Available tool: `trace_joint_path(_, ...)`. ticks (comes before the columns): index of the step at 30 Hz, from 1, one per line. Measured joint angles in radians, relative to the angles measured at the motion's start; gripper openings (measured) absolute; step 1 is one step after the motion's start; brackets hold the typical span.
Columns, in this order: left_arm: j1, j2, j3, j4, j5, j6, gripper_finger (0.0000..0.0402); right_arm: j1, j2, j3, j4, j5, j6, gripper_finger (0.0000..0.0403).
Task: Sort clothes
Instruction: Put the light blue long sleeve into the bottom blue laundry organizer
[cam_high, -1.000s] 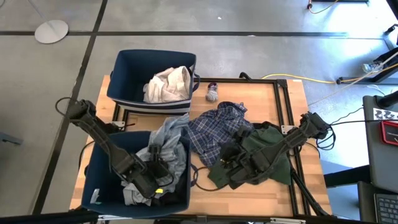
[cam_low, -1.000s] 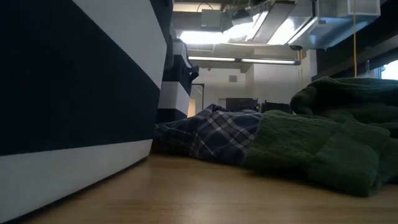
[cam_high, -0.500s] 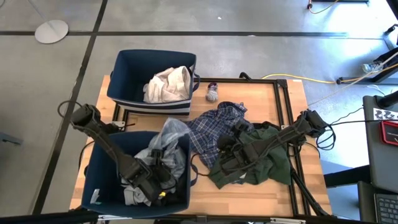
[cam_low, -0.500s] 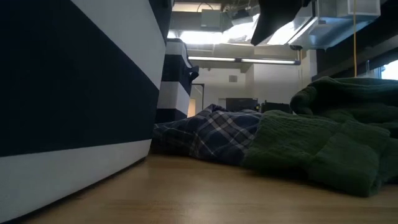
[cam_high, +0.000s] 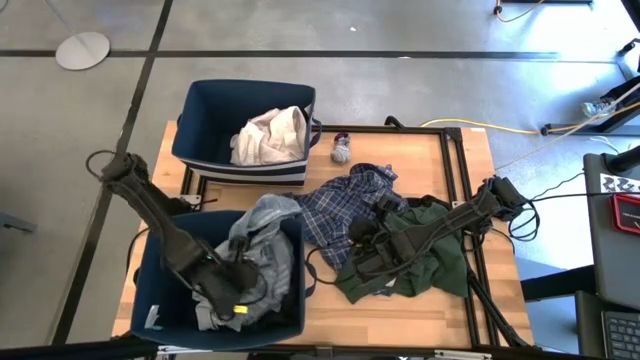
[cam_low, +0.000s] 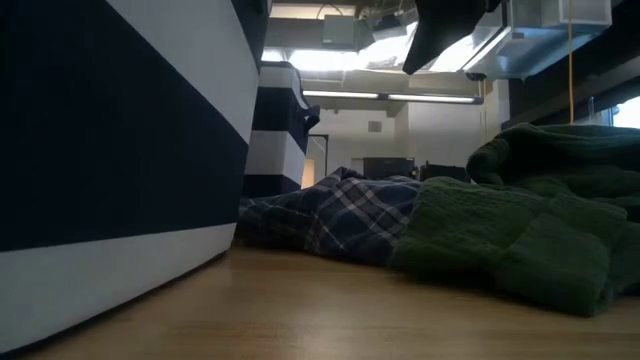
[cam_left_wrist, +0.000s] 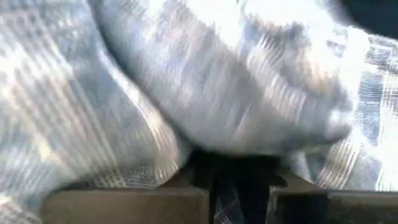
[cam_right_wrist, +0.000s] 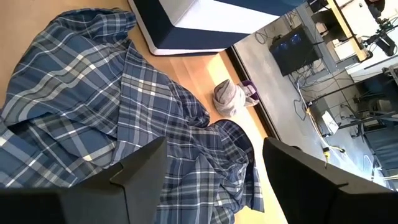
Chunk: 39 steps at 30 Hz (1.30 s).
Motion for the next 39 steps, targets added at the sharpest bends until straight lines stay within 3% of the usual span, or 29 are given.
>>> trace_joint_path(6, -0.04, -0.137, 0.002, 0.015, -0.057, -0.005, 0.004, 0.0, 0.0, 0.0, 0.001, 0.0, 0.0, 0.0264)
trace_joint_path(20, -0.079, -0.239, 0.005, 0.09, -0.538, 0.137, 0.004, 0.0, 0.0, 0.0, 0.006, 0.008, -0.001, 0.0264)
trace_joint_path(30, -0.038, -0.249, 0.005, 0.099, -0.545, 0.185, 0.0053, 0.0, 0.0, 0.0, 0.008, 0.008, -0.002, 0.0264)
trace_joint_path(39, 0.032, -0.281, 0.007, 0.098, -0.546, 0.233, 0.016, 0.0, 0.0, 0.0, 0.015, 0.009, -0.002, 0.0264)
